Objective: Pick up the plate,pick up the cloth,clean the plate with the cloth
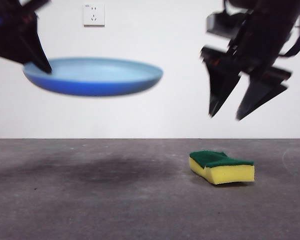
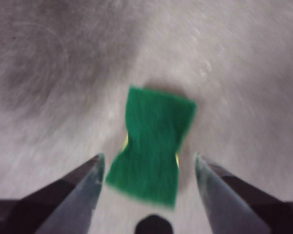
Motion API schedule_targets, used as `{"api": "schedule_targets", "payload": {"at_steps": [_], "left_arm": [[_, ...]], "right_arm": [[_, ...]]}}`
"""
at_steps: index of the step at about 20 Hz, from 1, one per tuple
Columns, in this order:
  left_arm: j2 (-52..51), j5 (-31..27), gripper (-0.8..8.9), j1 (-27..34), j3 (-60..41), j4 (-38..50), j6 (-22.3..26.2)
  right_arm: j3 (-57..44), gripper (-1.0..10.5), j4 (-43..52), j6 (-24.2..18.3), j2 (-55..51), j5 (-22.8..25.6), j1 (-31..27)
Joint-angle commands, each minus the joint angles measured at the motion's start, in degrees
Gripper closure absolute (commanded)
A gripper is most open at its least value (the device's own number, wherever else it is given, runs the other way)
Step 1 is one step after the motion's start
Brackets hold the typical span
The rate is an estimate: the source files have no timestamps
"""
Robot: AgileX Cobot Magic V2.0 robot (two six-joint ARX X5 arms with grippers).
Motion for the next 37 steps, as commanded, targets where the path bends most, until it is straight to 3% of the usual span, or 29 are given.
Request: {"api": "schedule_targets", "payload": {"at_steps": [1, 10, 14, 18, 20, 23, 27, 32, 37], "left_arm": [[-3.48, 0.11, 8.22, -0.22, 0.0, -2.75, 1.42], [-6.49, 0.11, 8.22, -0.22, 0.0, -6.75, 2.12], [-6.45, -0.42, 8.22, -0.22, 0.0, -6.69, 2.14], [-4.94, -10.29, 8.22, -0.33, -0.02, -6.58, 4.46], [-1.99, -12.07, 8.22, -0.33, -0.02, -6.62, 5.11], [5.05, -11.32, 8.22, -1.55, 0.0, -5.49, 4.87], [10.88, -5.03, 8.22, -5.62, -0.02, -2.21, 2.82], [11.37, -3.87, 8.22, -13.16, 0.0, 3.04, -1.29], [11.37, -3.96, 8.22, -16.55, 0.0, 6.6, -3.65]], "right_arm": [[0.72, 6.4, 1.77, -0.92, 4.5, 0.61, 0.28], [0.72, 6.8, 5.11, -0.9, 16.24, 1.09, 1.03], [0.72, 9.6, 5.11, -0.9, 18.64, 1.42, 1.7], [0.74, 9.6, 5.27, -0.87, 16.44, 1.57, 2.43], [0.74, 9.6, 5.27, 0.74, 12.15, 1.36, 3.37], [0.76, 9.6, 5.35, 3.08, 3.3, 0.96, 5.86], [0.76, 9.6, 6.56, 4.46, -3.34, 1.01, 10.58], [0.74, 9.6, 10.73, 6.1, -1.33, 1.01, 16.37], [0.76, 9.6, 13.55, 7.87, 3.08, 0.98, 21.62]]}}
